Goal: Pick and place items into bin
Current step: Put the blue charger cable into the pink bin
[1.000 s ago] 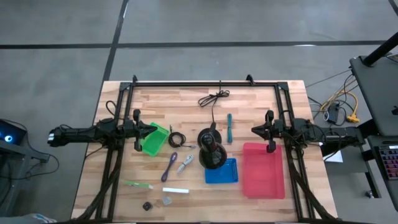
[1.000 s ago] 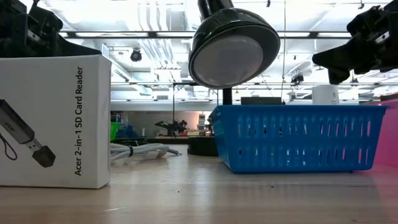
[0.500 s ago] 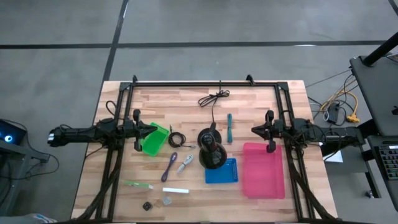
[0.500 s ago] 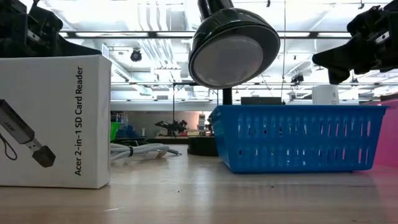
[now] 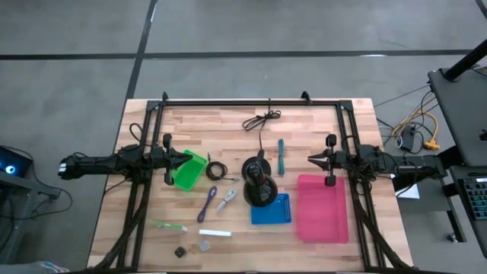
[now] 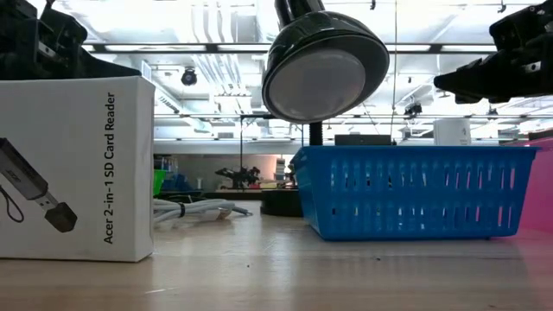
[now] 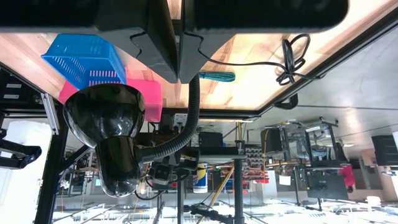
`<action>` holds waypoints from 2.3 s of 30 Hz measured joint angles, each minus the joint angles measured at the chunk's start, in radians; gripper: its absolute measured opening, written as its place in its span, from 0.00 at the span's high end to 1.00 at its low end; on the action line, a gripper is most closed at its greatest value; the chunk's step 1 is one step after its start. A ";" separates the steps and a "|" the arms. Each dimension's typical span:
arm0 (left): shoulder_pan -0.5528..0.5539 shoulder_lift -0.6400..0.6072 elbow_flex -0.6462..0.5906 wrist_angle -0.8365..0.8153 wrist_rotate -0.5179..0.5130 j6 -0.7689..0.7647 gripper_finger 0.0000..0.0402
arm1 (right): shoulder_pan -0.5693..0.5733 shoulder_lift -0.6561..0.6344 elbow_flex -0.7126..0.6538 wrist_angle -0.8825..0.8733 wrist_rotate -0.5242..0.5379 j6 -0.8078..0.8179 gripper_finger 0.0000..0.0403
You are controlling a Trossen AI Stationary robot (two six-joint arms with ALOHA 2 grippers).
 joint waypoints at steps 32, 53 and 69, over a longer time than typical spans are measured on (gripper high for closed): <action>0.000 0.001 0.000 0.141 -0.039 0.173 1.00 | 0.000 0.000 0.000 0.306 0.166 -0.059 0.69; 0.000 0.180 0.027 0.431 -0.071 0.176 0.54 | 0.000 0.227 0.267 0.030 0.302 0.062 0.54; 0.000 0.263 0.027 0.444 -0.086 0.210 0.54 | 0.000 0.688 0.521 -0.249 0.319 0.011 0.56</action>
